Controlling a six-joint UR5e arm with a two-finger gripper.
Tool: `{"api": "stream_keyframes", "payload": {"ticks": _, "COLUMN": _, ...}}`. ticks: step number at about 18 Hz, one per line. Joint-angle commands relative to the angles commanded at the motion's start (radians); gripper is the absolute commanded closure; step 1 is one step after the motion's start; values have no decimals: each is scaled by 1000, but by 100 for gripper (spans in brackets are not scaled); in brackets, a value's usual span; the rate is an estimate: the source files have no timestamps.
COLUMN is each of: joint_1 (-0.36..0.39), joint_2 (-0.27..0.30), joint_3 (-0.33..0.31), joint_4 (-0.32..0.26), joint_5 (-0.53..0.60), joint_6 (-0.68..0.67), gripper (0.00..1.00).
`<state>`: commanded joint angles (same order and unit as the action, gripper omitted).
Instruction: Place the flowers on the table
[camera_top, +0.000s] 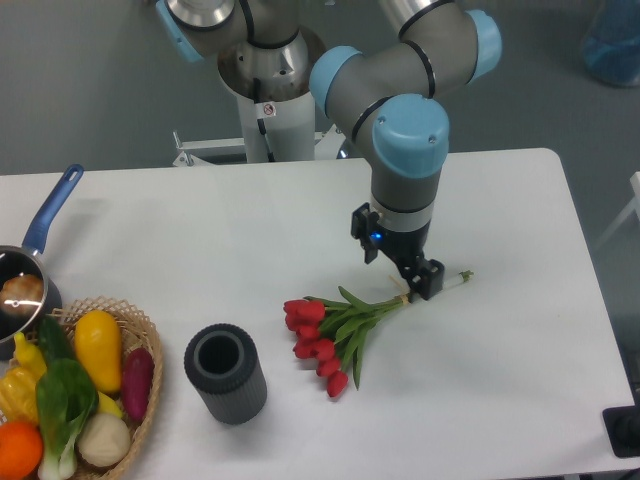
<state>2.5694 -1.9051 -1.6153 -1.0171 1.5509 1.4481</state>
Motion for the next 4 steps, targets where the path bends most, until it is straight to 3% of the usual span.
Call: {"api": "stream_keyframes", "payload": {"ticks": 4, "joint_1": 0, "joint_2": -40, "joint_3": 14, "joint_4": 6, "joint_5": 6, "joint_6": 0, "gripper": 0}}
